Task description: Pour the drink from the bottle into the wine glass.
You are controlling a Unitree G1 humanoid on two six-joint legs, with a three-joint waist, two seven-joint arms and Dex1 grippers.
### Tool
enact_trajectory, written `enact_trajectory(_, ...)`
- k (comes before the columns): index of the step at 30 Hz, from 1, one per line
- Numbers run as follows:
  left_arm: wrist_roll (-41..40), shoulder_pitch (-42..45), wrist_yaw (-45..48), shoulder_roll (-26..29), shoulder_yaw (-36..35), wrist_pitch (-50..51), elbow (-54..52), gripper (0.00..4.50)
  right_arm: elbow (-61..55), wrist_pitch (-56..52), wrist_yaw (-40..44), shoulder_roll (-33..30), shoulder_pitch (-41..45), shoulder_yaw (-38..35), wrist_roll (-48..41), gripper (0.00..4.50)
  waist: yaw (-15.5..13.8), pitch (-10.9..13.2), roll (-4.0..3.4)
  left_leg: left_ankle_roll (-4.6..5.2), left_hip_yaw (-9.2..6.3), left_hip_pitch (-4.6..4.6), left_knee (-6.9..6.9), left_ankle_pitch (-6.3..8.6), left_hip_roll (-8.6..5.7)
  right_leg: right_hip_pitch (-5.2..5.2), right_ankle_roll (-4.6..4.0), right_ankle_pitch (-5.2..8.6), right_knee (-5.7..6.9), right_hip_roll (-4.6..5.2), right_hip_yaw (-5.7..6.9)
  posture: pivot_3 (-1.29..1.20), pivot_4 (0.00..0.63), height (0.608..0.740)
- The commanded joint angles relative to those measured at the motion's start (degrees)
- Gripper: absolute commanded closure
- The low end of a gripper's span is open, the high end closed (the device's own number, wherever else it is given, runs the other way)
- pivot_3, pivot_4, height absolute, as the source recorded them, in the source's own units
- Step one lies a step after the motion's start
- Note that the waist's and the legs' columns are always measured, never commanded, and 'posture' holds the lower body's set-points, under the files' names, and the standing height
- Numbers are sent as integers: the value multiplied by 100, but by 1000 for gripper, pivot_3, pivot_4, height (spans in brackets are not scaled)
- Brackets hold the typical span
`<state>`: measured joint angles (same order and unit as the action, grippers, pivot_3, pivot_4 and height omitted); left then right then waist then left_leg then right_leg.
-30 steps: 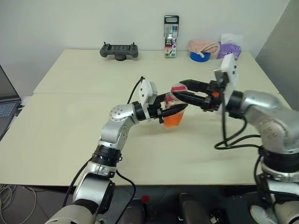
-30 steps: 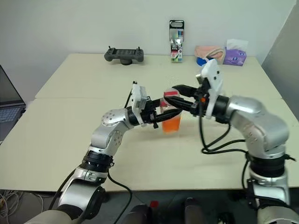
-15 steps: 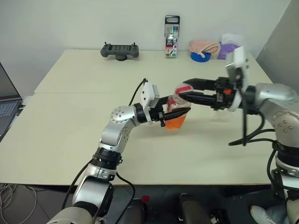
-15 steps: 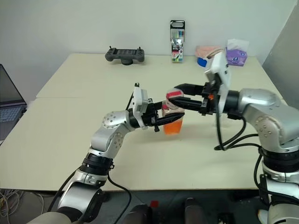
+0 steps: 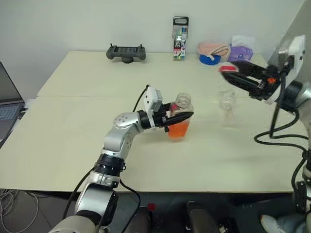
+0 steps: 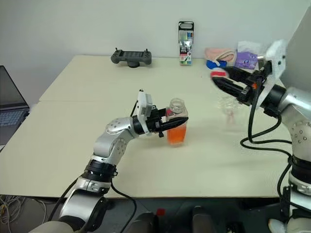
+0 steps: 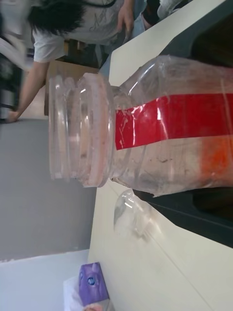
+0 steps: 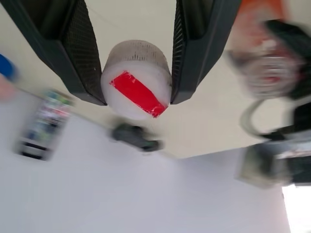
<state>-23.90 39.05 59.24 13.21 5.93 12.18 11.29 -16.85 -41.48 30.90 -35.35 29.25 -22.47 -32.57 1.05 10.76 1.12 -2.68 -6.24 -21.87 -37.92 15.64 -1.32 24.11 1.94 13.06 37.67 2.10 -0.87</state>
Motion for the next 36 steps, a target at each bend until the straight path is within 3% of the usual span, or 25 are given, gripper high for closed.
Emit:
enact_trajectory(1,-157,162,6,-42,-100,-8,-329,2626,-377,255,-1604,597,-1014,-644,859,2777,-43,0,-7,-1,6,-3,0,0,-2,7,0,0,5,2,-5,0,150,740)
enact_trajectory(5,-145,186,-8,-148,-40,8,-306,2627,-407,276,-2227,1066,-2022,-398,1413,2777,-68,0,-13,-1,18,-3,1,0,-8,13,2,1,7,8,-15,0,150,740)
enact_trajectory(11,-91,258,25,-189,-41,-16,-185,2628,143,574,-2296,1256,-2229,-105,1690,2777,65,0,-14,4,27,22,-4,-4,-2,-5,26,7,9,-6,-25,0,150,740)
enact_trajectory(12,-75,274,18,-179,-50,-34,-152,2630,219,565,-2270,1233,-2231,-70,1706,2038,70,0,-14,10,27,25,-5,-7,-2,-8,24,4,10,-8,-24,0,150,740)
enact_trajectory(18,49,388,-207,-133,-207,-236,172,2630,413,358,-2155,1090,-2244,108,1782,18,77,0,-15,14,26,22,-1,-10,0,-5,24,3,9,-12,-24,0,150,740)
enact_trajectory(24,151,525,-541,-95,-488,-503,592,2630,-121,170,-1904,766,-2190,297,1804,0,75,0,-15,14,22,18,-3,-10,-1,-4,26,2,7,-10,-22,0,150,740)
enact_trajectory(30,301,621,-967,144,-835,-749,928,2630,-955,-645,-1481,187,-1409,653,1462,0,91,0,-15,14,21,20,-3,-10,0,-4,27,2,9,-11,-21,0,150,740)
enact_trajectory(36,687,798,-2178,574,-1431,-1160,1553,2631,-1831,-1297,138,124,-198,1753,-217,0,99,1,-12,14,-1,18,0,-9,12,-2,27,2,8,-24,-1,0,150,740)
